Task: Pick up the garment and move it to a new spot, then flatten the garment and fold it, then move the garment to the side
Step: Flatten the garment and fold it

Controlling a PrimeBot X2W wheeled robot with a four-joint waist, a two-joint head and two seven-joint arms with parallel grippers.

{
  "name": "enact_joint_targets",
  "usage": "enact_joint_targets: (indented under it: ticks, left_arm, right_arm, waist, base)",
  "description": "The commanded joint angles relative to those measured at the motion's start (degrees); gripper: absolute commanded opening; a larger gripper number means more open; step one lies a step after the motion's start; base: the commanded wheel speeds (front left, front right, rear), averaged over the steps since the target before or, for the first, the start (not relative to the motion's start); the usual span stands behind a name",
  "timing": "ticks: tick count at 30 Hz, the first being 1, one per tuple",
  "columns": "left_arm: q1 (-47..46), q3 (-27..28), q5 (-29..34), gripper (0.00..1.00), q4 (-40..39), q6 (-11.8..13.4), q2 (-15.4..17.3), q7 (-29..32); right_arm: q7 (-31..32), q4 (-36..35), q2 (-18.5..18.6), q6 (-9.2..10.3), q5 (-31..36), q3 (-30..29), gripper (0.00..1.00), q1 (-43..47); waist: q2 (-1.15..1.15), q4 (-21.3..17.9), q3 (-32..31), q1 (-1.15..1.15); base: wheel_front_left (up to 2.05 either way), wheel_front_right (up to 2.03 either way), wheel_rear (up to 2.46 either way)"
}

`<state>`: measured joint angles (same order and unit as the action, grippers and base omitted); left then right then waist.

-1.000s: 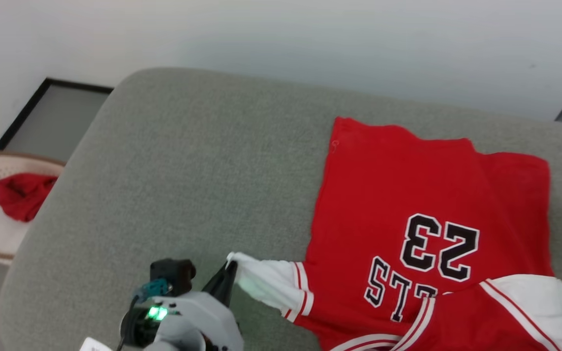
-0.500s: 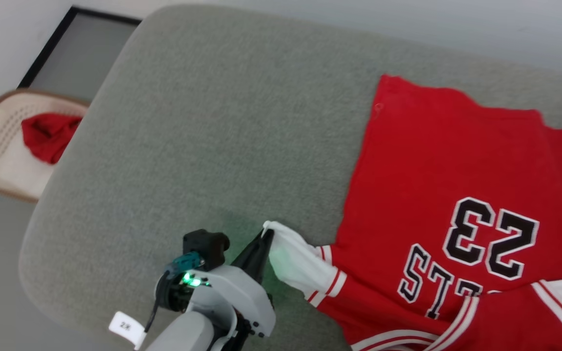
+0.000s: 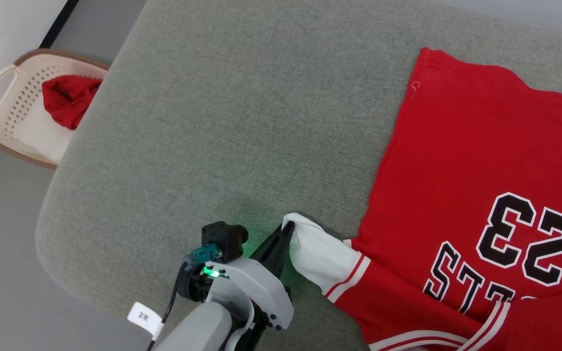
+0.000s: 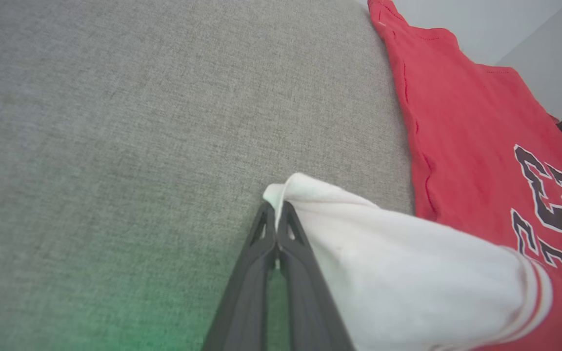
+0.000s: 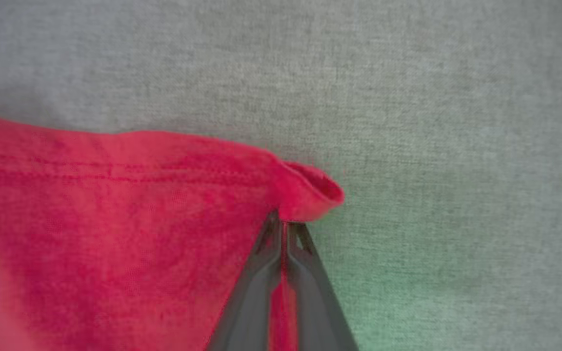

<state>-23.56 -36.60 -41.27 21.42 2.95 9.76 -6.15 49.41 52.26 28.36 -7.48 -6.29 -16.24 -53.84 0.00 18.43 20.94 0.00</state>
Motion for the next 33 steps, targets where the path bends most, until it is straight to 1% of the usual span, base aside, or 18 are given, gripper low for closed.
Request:
enact_joint_targets:
  ticks: [1,3,8,11,15,17,20,23,26,30,33]
  left_arm:
    - [-0.68,0.12,-0.07,0.0,0.52,-0.33,0.16,-0.43]
    - [-0.53,0.4,-0.32,0.0,1.14,-0.17,0.57,-0.55]
    - [0.24,0.68,-0.41,0.0,2.3,0.01,1.52,-0.61]
    - [0.9,0.79,-0.66,0.0,2.51,0.16,2.21,-0.35]
    - [1.71,0.92,-0.98,0.0,2.42,0.62,2.94,-0.12]
    - [2.06,0.94,-0.99,0.0,2.22,0.7,3.27,0.08]
    - [2.95,0.99,-1.38,0.0,2.04,1.12,3.95,0.5]
    - [3.69,1.15,-1.62,0.0,1.5,1.46,4.67,0.85]
    - [4.3,1.14,-1.68,0.0,0.79,1.67,5.44,1.33]
    - [5.12,1.14,-2.03,0.0,-0.12,2.19,6.14,1.9]
    - [5.34,1.01,-2.03,0.0,-1.07,2.5,6.41,2.41]
  right_arm:
    - [0.5,2.44,-2.05,-0.02,0.3,0.32,0.0,2.36]
    - [-0.02,1.86,-2.11,-0.03,-0.09,0.98,0.0,2.12]
    - [0.09,-0.23,-0.89,-0.02,-2.54,3.25,0.0,4.15]
    - [0.17,-2.36,-0.46,-0.02,-6.04,4.41,0.0,6.39]
    - [0.03,-7.21,0.17,-0.02,-11.43,6.99,0.0,10.8]
    - [0.29,-10.13,0.94,-0.01,-14.01,7.96,0.0,13.93]
    - [-0.01,-15.04,1.15,-0.02,-18.05,8.51,0.0,19.14]
    - [0.38,-20.33,1.38,-0.01,-21.22,8.22,0.0,25.13]
    - [0.55,-25.76,1.13,-0.01,-23.91,6.55,0.0,30.83]
    - [1.29,-32.98,-0.31,-0.01,-25.47,3.2,0.0,39.02]
    - [2.1,-38.17,-2.36,-0.01,-25.9,0.32,0.0,44.52]
  waist:
    - [0.0,-0.25,-0.29,0.0]
    - [0.0,-0.76,-1.01,0.0]
    - [0.0,-2.55,-3.72,0.0]
    - [0.0,-3.76,-5.35,0.0]
    - [0.0,-5.33,-7.29,0.0]
    - [0.0,-6.04,-8.24,0.0]
    - [0.0,-7.13,-9.56,0.0]
    - [0.0,-8.36,-10.64,0.0]
    - [0.0,-9.28,-11.32,0.0]
    - [0.0,-10.22,-12.1,0.0]
    - [0.0,-10.79,-12.34,0.0]
  base:
    - [0.0,0.0,0.0]
    - [0.0,0.0,0.0]
    - [0.0,0.0,0.0]
    - [0.0,0.0,0.0]
    - [0.0,0.0,0.0]
    - [0.0,0.0,0.0]
    - [0.0,0.0,0.0]
    - [0.0,0.0,0.0]
    - [0.0,0.0,0.0]
    - [0.0,0.0,0.0]
    - [0.0,0.0,0.0]
